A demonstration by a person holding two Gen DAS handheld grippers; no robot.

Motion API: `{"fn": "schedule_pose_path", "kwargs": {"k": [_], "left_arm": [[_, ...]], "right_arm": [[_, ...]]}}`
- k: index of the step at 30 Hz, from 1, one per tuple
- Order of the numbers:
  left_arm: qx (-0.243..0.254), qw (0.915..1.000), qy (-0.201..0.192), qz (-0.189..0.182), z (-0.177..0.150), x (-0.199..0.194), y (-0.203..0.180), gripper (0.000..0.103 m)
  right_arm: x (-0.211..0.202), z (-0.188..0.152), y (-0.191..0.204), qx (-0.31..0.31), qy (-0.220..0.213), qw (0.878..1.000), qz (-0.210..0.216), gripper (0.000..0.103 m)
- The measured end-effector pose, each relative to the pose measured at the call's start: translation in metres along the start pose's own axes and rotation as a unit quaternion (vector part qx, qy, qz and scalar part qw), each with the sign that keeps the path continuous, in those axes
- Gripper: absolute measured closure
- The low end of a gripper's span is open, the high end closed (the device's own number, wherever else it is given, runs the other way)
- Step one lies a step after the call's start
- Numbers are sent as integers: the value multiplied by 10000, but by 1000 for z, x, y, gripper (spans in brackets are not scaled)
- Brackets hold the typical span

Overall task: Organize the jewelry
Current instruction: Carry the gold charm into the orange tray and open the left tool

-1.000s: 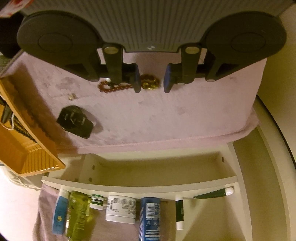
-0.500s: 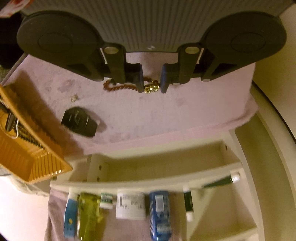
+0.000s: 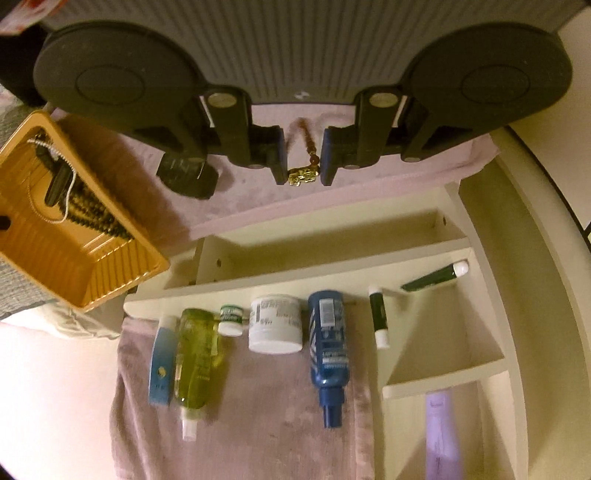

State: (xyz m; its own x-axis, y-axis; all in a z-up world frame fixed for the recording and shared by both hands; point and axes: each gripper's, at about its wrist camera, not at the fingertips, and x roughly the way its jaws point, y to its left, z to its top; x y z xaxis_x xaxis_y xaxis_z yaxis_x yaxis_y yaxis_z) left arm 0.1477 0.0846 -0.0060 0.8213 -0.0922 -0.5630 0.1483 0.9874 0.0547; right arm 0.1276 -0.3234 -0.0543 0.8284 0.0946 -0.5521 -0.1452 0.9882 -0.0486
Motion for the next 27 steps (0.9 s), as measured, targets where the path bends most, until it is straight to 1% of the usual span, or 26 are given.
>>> {"fn": "schedule_pose_path", "kwargs": {"k": [4, 9, 13, 17, 21, 27], "left_arm": [[35, 9999, -66, -77, 5, -4, -5, 87], [5, 9995, -135, -279, 12, -7, -13, 87], [50, 9986, -196, -497, 19, -10, -27, 87], [99, 9963, -251, -816, 26, -9, -49, 87], [163, 9917, -295, -1242, 32, -7, -78, 87], [365, 9804, -335, -1909, 41, -4, -125, 87]], "right_arm": [[0, 0, 0, 1, -3, 10000, 0, 100], [0, 0, 0, -2, -2, 10000, 1, 100], [-1, 1, 1, -6, -3, 10000, 5, 100], [-1, 1, 1, -1, -9, 10000, 8, 100], [-1, 0, 1, -7, -11, 10000, 10, 100], [-2, 2, 2, -18, -16, 10000, 20, 99]]}}
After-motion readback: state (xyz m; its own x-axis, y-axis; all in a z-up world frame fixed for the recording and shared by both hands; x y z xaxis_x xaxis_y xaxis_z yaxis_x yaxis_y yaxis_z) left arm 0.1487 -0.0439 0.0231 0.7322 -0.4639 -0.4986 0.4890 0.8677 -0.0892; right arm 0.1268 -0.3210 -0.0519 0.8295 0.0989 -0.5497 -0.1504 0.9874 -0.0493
